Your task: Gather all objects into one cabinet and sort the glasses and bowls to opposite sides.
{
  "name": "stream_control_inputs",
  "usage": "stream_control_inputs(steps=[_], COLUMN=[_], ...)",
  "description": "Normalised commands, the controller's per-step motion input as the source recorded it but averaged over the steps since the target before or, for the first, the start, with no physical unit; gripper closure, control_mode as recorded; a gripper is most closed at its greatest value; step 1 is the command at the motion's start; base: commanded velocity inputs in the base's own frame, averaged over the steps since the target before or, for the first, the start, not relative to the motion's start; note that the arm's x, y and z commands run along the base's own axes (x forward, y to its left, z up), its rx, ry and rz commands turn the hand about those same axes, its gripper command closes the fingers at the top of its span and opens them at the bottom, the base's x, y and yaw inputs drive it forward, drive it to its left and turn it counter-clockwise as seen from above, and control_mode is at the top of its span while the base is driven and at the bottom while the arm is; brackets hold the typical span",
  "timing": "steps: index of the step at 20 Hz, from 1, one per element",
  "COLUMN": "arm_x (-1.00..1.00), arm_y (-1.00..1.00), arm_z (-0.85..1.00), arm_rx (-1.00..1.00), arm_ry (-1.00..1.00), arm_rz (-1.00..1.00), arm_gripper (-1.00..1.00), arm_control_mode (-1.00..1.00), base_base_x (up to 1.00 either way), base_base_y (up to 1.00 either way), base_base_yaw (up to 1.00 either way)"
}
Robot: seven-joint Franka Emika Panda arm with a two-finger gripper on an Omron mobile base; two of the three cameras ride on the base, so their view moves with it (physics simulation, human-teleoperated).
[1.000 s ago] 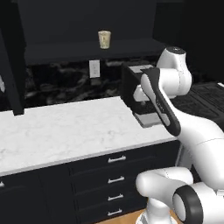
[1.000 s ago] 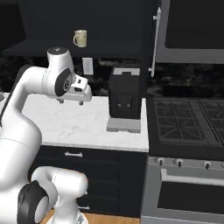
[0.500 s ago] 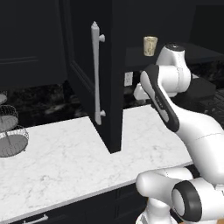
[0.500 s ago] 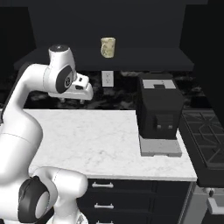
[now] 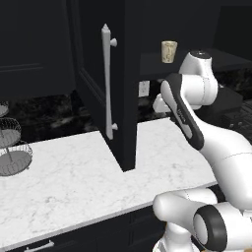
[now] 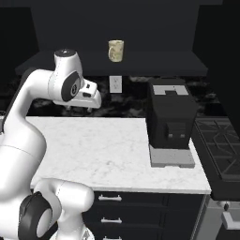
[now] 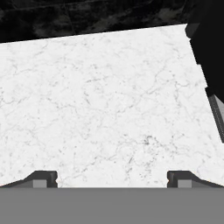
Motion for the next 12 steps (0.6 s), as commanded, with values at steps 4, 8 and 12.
stream_control_inputs(steps=[4, 8, 12], arm_x=[0.0, 0.0, 0.0], arm_y=[0.0, 0.0, 0.0], arm_z=[0.0, 0.0, 0.0], arm_rx=[0.0, 0.0, 0.0], arm_ry=[0.0, 0.0, 0.0], arm_rz=[0.0, 0.0, 0.0], arm_gripper=[-1.0, -1.0, -1.0], arm_control_mode=[1.0, 1.0, 1.0], base_base_x=[0.73, 1.0, 0.37], base_base_y=[-0.15, -0.34, -0.28], base_base_yaw=[0.0, 0.0, 0.0])
